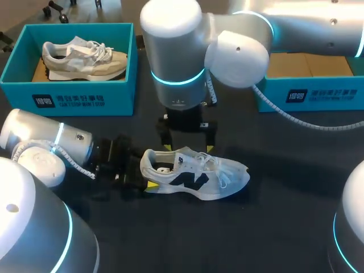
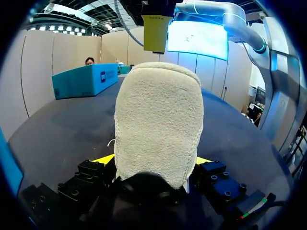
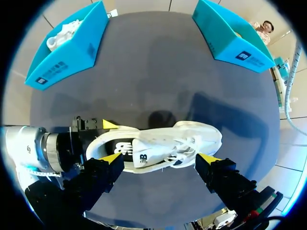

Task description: Take the shoe out of the shoebox, open the shoe tongue, remove and reinsert the insole, then place the shoe into the shoebox

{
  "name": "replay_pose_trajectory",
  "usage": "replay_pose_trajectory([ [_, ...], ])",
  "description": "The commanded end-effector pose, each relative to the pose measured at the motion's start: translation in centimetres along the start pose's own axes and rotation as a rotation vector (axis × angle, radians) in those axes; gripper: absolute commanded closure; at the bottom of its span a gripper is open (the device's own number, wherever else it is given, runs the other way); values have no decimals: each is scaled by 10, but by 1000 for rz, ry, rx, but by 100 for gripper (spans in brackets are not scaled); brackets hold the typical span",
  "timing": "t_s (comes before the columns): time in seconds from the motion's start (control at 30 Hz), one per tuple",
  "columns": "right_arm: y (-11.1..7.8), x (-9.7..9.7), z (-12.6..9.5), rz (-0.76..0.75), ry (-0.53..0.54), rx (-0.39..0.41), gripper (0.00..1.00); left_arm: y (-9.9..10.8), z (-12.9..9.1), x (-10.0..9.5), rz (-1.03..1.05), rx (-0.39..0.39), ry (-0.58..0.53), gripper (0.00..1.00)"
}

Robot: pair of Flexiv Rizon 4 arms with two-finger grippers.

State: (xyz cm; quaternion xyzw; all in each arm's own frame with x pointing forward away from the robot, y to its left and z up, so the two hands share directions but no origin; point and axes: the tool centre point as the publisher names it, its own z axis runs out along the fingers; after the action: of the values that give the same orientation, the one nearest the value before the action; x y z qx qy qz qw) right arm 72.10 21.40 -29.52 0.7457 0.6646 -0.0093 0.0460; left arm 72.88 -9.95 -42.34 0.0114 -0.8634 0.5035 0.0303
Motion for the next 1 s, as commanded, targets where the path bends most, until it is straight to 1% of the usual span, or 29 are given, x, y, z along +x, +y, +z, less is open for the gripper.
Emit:
replay_pose_trajectory([
  [0.03, -9, 9, 1, 97, -30, -37, 0, 1, 0, -3, -1, -5, 1, 100],
  [0.4, -9, 9, 1, 97, -30, -37, 0, 1, 0, -3, -1, -5, 1, 100],
  [0.43, -9, 10, 2, 97, -28, -45, 0, 1, 0, -3, -1, -5, 1, 100],
  [0.5, -10, 12, 5, 123, -22, -85, 0, 1, 0, -3, -1, -5, 1, 100],
  [0.63, -11, 15, 9, 151, -31, -93, 0, 1, 0, -3, -1, -5, 1, 100],
  [0.83, -13, 20, 14, 186, -39, -138, 0, 1, 0, -3, -1, -5, 1, 100],
  [1.0, -14, 25, 18, 210, -38, -159, 0, 1, 0, -3, -1, -5, 1, 100],
])
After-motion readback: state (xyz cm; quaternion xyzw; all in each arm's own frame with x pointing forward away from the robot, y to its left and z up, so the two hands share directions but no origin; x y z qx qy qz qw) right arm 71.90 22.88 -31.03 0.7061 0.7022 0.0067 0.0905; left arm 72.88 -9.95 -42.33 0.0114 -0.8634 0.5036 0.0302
